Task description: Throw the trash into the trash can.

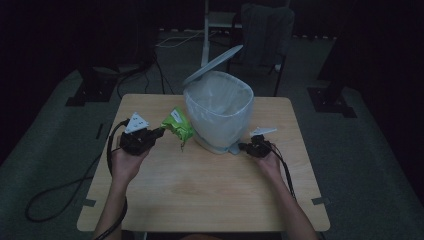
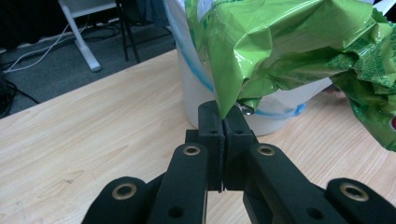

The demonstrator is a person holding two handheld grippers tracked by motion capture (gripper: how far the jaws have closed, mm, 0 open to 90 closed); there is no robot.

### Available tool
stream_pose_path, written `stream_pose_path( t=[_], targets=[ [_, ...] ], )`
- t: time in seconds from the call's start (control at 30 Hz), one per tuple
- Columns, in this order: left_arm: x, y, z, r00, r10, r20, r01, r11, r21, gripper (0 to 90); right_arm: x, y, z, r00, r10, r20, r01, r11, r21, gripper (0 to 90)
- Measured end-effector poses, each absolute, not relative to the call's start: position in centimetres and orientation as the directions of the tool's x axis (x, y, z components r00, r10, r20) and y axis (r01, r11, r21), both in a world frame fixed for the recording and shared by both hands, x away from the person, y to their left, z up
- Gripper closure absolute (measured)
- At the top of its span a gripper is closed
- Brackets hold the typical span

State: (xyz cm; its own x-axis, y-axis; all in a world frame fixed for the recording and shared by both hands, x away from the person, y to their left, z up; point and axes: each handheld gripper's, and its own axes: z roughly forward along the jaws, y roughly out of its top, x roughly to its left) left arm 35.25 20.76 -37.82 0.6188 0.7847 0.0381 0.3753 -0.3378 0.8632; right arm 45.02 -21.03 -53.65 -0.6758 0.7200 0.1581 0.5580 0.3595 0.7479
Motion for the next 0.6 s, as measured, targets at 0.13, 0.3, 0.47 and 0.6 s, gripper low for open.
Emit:
stream_pose_path(
  t=[0.13, 0.3, 0.47, 0.6],
  targets=[
    [35.3, 20.8, -37.2, 0.622, 0.782, 0.045, 0.368, -0.343, 0.864, 89.0, 45.0, -21.0, -53.6, -0.675, 0.721, 0.157, 0.559, 0.36, 0.747, 90.0],
    [35.4, 20.8, -36.5, 0.626, 0.778, 0.055, 0.358, -0.349, 0.866, 89.0, 45.0, -21.0, -53.6, -0.675, 0.721, 0.156, 0.56, 0.363, 0.745, 90.0],
    [35.6, 20.5, -35.1, 0.64, 0.766, 0.06, 0.335, -0.348, 0.875, 89.0, 45.1, -21.0, -53.6, -0.675, 0.721, 0.157, 0.56, 0.362, 0.745, 90.0],
    [35.8, 20.3, -34.5, 0.648, 0.759, 0.062, 0.324, -0.348, 0.879, 89.1, 45.1, -21.0, -53.6, -0.675, 0.721, 0.156, 0.56, 0.363, 0.745, 90.0]
  ],
)
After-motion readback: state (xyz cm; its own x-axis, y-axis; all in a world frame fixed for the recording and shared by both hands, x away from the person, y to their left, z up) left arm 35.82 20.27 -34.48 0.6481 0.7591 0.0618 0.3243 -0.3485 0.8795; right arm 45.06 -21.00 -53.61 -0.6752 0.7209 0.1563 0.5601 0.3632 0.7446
